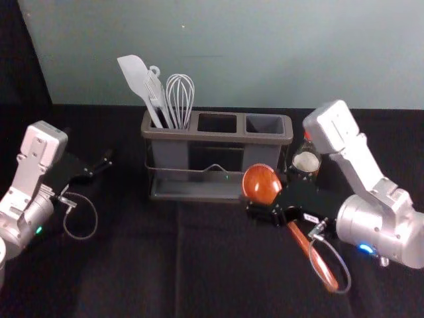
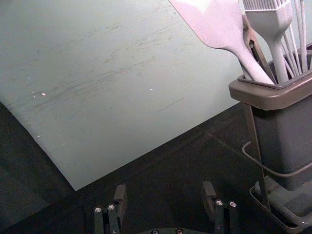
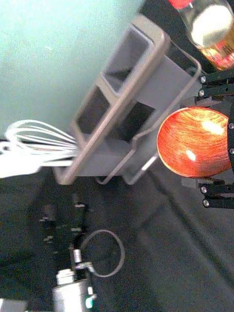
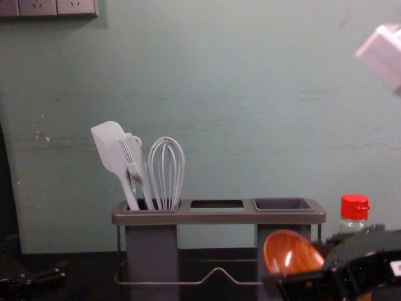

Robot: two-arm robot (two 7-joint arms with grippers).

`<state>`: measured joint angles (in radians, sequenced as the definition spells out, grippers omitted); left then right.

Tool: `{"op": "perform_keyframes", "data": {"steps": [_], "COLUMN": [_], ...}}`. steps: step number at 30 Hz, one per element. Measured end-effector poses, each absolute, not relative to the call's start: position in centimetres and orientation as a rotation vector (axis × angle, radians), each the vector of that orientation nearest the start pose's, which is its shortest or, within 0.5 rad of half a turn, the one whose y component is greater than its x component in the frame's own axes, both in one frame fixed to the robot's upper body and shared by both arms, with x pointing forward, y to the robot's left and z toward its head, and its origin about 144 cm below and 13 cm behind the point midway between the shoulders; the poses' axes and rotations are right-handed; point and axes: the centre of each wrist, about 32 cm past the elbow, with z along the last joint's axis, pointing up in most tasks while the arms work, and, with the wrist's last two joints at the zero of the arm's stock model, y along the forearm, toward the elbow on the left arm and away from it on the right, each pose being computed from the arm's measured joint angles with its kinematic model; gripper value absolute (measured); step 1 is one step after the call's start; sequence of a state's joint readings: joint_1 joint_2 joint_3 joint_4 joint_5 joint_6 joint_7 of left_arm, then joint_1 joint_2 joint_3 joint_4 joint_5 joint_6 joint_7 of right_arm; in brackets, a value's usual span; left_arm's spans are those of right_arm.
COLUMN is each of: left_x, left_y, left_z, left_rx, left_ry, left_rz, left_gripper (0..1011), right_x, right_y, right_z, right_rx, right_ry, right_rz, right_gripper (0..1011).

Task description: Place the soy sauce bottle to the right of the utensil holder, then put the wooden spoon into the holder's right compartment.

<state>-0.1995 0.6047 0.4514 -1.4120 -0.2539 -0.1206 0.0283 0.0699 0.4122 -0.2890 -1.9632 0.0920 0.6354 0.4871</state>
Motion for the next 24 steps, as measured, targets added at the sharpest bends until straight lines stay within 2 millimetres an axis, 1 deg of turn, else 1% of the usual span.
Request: {"op": "perform_keyframes", "data": {"steps": [6, 10, 15, 19, 24], "left_x": [48.9, 48.9, 48.9, 48.9, 48.9], "left_y": [31.0, 31.0, 31.0, 31.0, 31.0], "left_z": [114.0, 114.0, 114.0, 114.0, 114.0], "left_rx": [0.304, 0.304, 0.304, 0.304, 0.304], "left_ry": [-0.285, -0.285, -0.285, -0.285, -0.285], "left_rz": [1.248, 1.248, 1.248, 1.248, 1.248], "left_gripper": [1005, 1005, 1005, 1005, 1005], "right_x": [42.8, 42.0, 41.6, 41.7, 41.7], "right_y": [-22.8, -23.4, -23.9, -24.1, -24.1], "right_z": [124.9, 123.9, 122.9, 122.3, 122.4], "right_rx": [-0.315, -0.187, -0.094, -0.080, -0.080], "right_ry": [-0.081, -0.150, -0.191, -0.182, -0.183], "right_rz": [-0.834, -0.857, -0.877, -0.891, -0.891], "right_gripper": [838, 838, 838, 838, 838]}}
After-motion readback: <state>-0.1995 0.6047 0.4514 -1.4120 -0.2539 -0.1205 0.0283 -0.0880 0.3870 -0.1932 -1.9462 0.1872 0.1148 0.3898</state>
